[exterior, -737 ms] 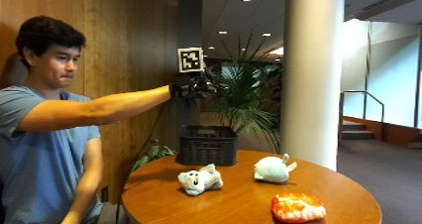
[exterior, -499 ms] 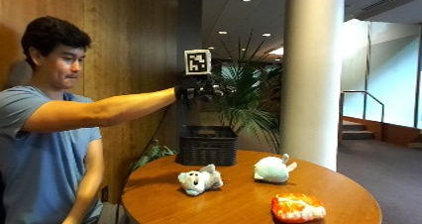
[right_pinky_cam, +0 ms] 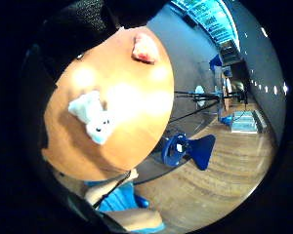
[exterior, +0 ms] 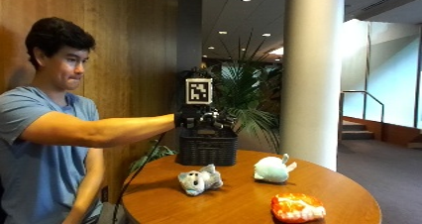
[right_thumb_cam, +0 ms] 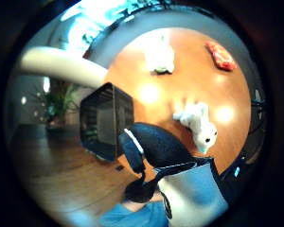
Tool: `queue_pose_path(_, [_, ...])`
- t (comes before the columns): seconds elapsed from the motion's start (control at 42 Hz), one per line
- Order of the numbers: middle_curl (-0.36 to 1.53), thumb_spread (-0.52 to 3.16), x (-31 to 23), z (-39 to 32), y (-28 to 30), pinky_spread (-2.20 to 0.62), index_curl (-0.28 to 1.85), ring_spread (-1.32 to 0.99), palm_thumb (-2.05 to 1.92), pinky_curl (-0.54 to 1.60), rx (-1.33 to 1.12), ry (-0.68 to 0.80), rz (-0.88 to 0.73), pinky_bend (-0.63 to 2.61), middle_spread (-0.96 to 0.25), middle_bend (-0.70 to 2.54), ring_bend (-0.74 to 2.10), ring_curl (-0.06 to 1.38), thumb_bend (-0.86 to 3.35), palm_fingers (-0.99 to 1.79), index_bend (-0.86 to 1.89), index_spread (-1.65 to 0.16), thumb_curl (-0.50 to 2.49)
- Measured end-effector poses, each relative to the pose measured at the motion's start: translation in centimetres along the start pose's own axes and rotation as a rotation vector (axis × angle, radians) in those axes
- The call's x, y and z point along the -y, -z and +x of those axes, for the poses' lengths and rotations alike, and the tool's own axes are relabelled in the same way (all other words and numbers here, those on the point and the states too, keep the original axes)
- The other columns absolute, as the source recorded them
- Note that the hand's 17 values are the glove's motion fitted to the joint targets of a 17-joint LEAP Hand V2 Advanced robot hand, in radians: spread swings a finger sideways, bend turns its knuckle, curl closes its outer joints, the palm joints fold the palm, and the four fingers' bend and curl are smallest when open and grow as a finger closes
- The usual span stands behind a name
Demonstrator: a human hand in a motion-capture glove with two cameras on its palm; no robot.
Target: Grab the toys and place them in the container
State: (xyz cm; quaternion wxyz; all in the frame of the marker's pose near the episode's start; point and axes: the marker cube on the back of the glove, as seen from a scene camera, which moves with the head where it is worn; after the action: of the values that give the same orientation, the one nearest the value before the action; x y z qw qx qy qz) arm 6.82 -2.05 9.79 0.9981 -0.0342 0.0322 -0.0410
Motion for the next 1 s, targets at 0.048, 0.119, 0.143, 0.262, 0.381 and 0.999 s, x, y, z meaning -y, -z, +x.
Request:
queue_pose_path(0.048, [0.21,1.14,0.1,0.3,-1.2,0.04,0.16,0.01,-0.06,0.32,-0.006,-0.059,-0.012,0.9,0.0,0.17,0.2,0.13,-0.05,-0.12,0.1,-0.29,0.14])
queue_pose_path(0.119, [0.22,1.13,-0.3,0.8,-3.1,0.04,0.15,0.01,-0.05,0.33,-0.023,-0.045,-0.032,0.92,0.0,0.16,0.2,0.14,-0.05,-0.13,0.09,-0.29,0.14])
queue_pose_path(0.143, [0.22,1.13,-0.4,0.8,-3.7,0.04,0.16,0.01,-0.06,0.33,-0.016,-0.047,-0.039,0.92,0.0,0.17,0.2,0.14,-0.05,-0.14,0.1,-0.29,0.14])
queue_pose_path(0.262, [0.23,1.13,-0.6,1.0,-6.3,0.05,0.15,0.01,-0.06,0.34,0.02,-0.099,-0.074,0.94,0.0,0.16,0.2,0.16,-0.05,-0.15,0.09,-0.29,0.16])
queue_pose_path(0.381, [0.24,1.13,-1.0,0.9,-8.4,0.05,0.15,0.02,-0.06,0.34,0.026,-0.066,-0.098,0.96,0.0,0.15,0.21,0.17,-0.05,-0.16,0.09,-0.29,0.16])
queue_pose_path(0.999, [0.2,1.14,-2.9,1.1,-18.4,0.05,0.15,0.04,-0.04,0.39,0.035,-0.057,-0.188,1.15,0.0,0.11,0.24,0.24,-0.04,-0.19,0.09,-0.3,0.2])
